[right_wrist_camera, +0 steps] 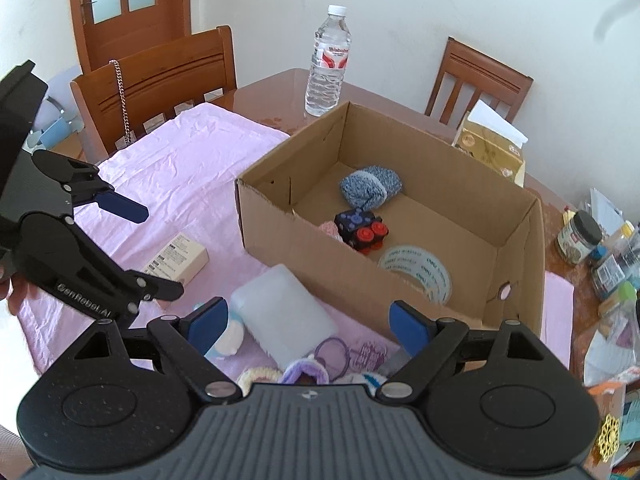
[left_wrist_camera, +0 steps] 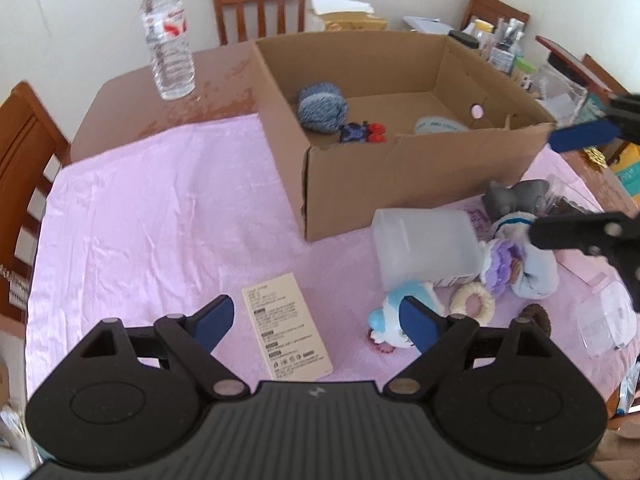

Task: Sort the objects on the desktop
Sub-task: 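Move the left tool to the beige printed card and grasp it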

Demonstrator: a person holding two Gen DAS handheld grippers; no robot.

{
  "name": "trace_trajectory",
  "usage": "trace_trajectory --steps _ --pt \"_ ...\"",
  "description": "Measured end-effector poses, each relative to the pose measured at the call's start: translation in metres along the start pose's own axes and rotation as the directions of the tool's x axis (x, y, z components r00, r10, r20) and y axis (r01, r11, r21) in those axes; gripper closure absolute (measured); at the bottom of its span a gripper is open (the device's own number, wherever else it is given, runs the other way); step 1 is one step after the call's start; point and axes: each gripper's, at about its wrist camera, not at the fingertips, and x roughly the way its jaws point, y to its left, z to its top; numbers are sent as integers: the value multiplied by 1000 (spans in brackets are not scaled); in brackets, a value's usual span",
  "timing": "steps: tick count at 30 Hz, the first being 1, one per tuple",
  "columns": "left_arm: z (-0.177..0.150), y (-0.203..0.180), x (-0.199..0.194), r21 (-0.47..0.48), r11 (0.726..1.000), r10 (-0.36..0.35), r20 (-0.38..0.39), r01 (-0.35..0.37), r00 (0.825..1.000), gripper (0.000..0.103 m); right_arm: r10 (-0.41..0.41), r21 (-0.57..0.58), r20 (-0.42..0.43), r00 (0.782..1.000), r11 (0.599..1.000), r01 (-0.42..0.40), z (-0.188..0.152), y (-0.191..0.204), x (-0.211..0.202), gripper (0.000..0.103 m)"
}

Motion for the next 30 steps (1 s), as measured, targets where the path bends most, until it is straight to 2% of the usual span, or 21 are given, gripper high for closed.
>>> trace_trajectory --steps 4,9,16,18,20,24,26,30 --pt "-4 5 7 -51 999 20 -2 -20 1000 13 -7 30 -6 1000 1000 7 -11 -2 -3 12" --pt "-9 8 21 -115 992 37 -43 -42 998 14 -22 46 -22 1000 999 23 -26 -2 -4 12" --pt "-11 10 33 -174 982 69 -31 -73 997 17 -45 72 -52 998 996 49 -47 -7 -8 12" --pt "-11 12 35 -194 978 77 -29 -81 997 21 -47 83 -56 997 995 52 -52 -10 -10 12" --pt "-11 15 37 -207 974 84 -32 -89 996 32 -57 90 -61 996 994 62 -57 -11 -12 12" --pt "-13 17 42 -213 973 81 -48 -89 996 38 -73 93 -78 994 992 80 -68 -14 -15 11" --pt "-14 17 45 -211 973 84 -53 -93 995 47 -74 100 -85 994 992 83 -74 -16 -17 11" --pt "-15 20 50 -217 973 73 -60 -84 996 54 -82 118 -104 991 989 95 -87 -19 -21 8"
